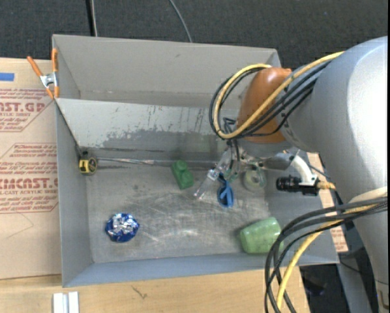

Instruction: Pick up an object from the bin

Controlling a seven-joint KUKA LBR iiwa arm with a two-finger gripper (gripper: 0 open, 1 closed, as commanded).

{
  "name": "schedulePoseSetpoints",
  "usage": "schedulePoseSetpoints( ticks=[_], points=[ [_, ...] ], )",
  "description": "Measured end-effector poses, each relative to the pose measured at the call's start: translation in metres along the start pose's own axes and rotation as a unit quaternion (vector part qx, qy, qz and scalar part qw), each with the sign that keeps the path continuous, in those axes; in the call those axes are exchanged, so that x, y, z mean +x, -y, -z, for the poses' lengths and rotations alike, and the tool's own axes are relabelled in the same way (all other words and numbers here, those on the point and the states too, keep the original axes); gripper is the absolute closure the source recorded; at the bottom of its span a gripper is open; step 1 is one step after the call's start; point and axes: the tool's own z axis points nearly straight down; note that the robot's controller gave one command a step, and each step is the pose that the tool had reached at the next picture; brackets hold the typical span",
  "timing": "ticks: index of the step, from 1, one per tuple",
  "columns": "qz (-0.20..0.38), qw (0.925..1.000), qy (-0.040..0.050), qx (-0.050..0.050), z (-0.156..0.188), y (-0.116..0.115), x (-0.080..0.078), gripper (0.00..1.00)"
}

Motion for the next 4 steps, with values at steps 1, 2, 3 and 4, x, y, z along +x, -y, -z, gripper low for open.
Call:
schedulePoseSetpoints(
  ticks=[1, 2, 3, 4],
  points=[
    [0.051, 0.9987, 0.0008, 0.001, 0.050, 0.037, -0.004, 0.00],
    [-0.015, 0.9999, 0.0039, -0.002, -0.021, 0.042, -0.012, 0.00],
    [-0.014, 0.9999, 0.0071, -0.005, -0.017, 0.039, -0.014, 1.00],
    [0.208, 0.9782, 0.0009, 0.000, 0.082, 0.051, -0.003, 1.00]
  ],
)
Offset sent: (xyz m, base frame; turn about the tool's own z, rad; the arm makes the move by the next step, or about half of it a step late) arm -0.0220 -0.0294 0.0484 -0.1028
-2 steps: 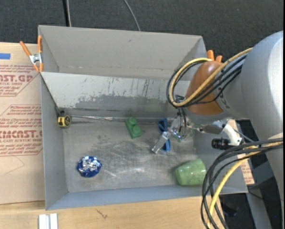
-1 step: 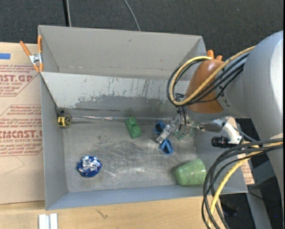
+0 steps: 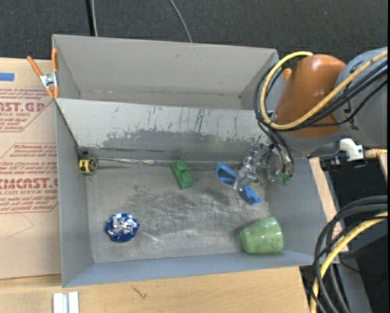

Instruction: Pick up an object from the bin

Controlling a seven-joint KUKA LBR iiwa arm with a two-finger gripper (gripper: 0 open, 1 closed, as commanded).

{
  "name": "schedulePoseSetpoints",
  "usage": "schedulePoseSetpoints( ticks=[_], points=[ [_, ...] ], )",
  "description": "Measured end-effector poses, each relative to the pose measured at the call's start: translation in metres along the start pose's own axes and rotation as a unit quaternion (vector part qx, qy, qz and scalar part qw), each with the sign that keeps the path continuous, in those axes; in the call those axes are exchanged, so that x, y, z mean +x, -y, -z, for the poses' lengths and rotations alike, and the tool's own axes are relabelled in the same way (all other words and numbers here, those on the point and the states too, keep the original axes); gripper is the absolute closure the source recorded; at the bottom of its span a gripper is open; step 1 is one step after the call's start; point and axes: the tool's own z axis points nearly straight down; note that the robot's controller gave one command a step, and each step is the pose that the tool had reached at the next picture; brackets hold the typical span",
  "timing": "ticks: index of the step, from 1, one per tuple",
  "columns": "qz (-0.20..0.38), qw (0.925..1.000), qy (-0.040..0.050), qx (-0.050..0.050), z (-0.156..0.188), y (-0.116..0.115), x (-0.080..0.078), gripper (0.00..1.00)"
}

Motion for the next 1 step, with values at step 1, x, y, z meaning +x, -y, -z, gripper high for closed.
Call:
schedulePoseSetpoints(
  ticks=[1],
  points=[
    [0.025, 0.9997, 0.0033, -0.001, 0.1101, -0.0105, -0.0048, 1.00]
  ],
)
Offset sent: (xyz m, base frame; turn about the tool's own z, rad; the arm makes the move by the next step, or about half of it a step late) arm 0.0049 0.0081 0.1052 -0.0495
